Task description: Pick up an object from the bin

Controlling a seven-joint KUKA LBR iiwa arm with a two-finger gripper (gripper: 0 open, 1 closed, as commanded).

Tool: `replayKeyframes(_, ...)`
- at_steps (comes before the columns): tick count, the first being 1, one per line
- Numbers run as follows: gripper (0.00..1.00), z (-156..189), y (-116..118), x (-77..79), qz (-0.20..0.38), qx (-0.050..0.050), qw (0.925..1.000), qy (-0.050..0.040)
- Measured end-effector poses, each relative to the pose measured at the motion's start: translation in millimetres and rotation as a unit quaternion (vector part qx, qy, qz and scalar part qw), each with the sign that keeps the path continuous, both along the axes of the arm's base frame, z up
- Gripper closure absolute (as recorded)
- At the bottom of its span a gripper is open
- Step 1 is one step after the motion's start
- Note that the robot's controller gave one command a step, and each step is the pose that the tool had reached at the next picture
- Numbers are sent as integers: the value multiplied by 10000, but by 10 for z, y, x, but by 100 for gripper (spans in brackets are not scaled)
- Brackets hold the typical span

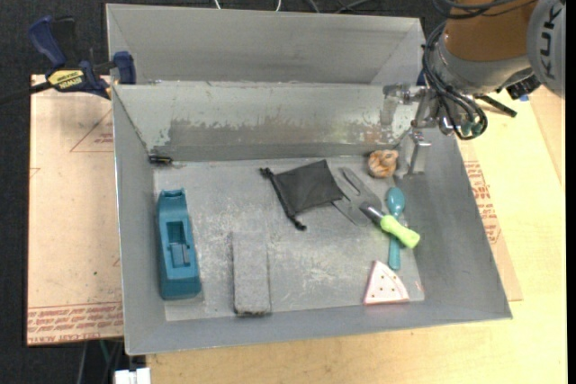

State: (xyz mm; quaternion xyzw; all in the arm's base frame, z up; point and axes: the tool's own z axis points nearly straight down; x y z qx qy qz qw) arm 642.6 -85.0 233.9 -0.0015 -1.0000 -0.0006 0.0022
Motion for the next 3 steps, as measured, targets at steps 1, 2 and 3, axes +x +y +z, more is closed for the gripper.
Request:
replayKeyframes(1, 0, 40, 3, 1, 5, -3, 10000, -21)
replayKeyframes(2, 0, -164, -176, -172, 692, 0, 9976, -41)
replayKeyframes(3, 0, -80, -29, -55, 644, -2, 9979, -47)
